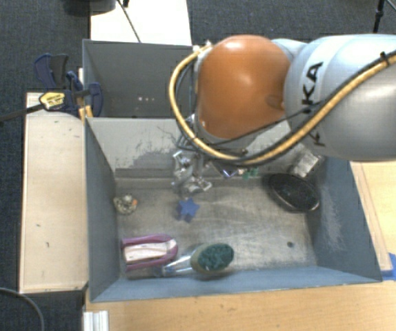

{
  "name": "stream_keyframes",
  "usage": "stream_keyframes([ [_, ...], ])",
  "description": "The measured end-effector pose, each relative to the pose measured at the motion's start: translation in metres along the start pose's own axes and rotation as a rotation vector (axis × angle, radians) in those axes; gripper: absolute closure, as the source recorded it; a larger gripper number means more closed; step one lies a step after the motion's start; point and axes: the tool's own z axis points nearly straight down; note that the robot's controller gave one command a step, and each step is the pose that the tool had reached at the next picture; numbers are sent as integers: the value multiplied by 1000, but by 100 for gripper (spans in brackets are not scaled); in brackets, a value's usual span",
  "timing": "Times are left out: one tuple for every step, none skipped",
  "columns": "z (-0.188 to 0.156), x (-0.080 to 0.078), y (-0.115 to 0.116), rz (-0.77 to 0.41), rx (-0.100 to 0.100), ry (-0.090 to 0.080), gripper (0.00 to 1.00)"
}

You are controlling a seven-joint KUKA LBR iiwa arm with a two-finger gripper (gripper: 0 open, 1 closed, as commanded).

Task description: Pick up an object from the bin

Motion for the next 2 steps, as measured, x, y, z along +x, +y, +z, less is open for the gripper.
stream_keyframes([
  [4,2,1,4,-4,9,0],
  [107,37,10,-19,-7,17,0],
])
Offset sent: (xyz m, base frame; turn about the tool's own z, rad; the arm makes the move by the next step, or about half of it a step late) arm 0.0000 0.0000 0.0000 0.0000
